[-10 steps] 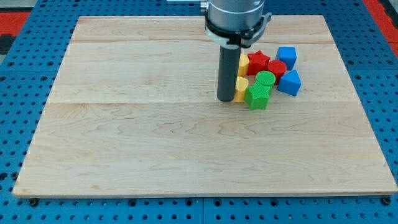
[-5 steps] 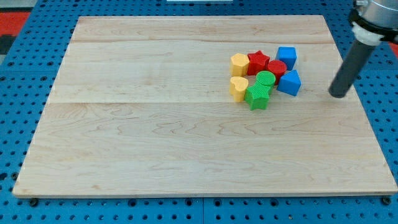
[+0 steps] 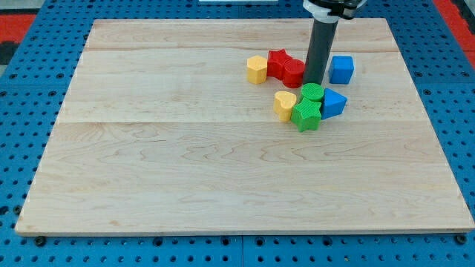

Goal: Move the red blocks towards the top center

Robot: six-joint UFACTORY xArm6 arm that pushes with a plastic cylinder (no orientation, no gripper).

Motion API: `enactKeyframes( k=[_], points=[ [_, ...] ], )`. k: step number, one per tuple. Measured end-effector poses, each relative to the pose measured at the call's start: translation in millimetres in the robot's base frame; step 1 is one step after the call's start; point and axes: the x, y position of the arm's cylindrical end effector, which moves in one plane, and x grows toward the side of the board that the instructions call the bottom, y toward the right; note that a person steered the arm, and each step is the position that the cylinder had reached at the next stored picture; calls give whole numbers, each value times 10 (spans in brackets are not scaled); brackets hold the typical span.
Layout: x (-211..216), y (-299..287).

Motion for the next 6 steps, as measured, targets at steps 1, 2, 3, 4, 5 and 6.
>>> enactKeyframes(
  k=[1, 2, 3, 4, 5, 6],
  points=[
    [358, 83],
    [562, -107],
    [566, -17],
    [579, -34],
    [875, 135],
    [1015, 496]
  ],
)
